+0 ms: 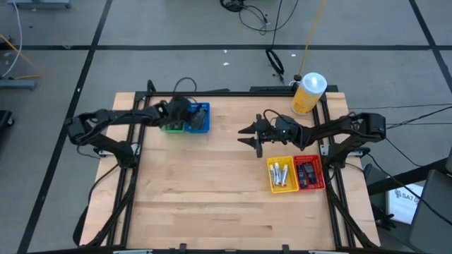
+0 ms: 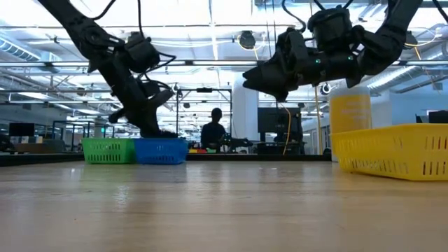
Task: Pick & Place Travel size toiletries
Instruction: Put the black comb into the blue bin, then return to Home Position
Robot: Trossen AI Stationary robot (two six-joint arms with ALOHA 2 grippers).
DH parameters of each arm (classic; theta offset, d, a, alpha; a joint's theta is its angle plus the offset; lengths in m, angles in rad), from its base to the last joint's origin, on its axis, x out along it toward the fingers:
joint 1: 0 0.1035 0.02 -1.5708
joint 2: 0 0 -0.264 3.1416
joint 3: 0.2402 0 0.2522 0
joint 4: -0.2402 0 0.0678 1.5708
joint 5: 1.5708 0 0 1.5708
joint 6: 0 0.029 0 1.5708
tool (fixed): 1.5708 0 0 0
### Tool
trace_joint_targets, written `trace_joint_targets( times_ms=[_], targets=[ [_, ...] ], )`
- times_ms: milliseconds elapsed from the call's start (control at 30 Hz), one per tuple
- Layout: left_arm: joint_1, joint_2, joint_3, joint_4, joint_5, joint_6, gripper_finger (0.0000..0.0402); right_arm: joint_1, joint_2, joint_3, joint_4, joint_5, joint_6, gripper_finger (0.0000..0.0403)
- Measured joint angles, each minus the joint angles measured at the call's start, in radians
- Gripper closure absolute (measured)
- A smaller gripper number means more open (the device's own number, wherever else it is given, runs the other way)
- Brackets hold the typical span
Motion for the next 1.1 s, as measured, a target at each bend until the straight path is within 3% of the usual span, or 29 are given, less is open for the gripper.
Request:
trace_joint_targets(
  times_ms=[167,333,467,567,667,833,967,1100],
  targets=[
    [0.046,0.002,0.000,0.010,0.077,-0.014,0.0363,0.002,-0.013,-0.003,0.002,-0.002,0.007,0.0241],
    [0.054,0.002,0.000,0.048,0.142,0.031,0.0307,0.002,-0.014,-0.003,-0.005,-0.002,0.008,0.0244],
    [0.068,-0.014,0.000,0.112,0.255,0.132,0.0262,0.002,-0.014,-0.003,-0.057,-0.002,0.009,0.0245],
    [0.068,-0.096,0.000,0.144,0.331,0.213,0.0253,0.001,-0.028,-0.003,-0.143,-0.001,0.000,0.0249],
    [0.025,-0.198,-0.003,0.138,0.368,0.297,0.0269,0.000,-0.068,-0.003,-0.237,0.000,-0.035,0.0266],
    [-0.064,-0.426,-0.070,0.171,0.497,0.393,0.0338,0.000,-0.131,-0.003,-0.333,-0.001,-0.088,0.0298],
    [-0.159,-0.638,-0.208,0.247,0.447,0.413,0.0394,0.001,-0.141,-0.003,-0.343,-0.001,-0.093,0.0316],
    [-0.240,-0.821,-0.364,0.347,0.343,0.395,0.0384,0.001,-0.140,-0.003,-0.355,-0.001,-0.093,0.0325]
  ],
)
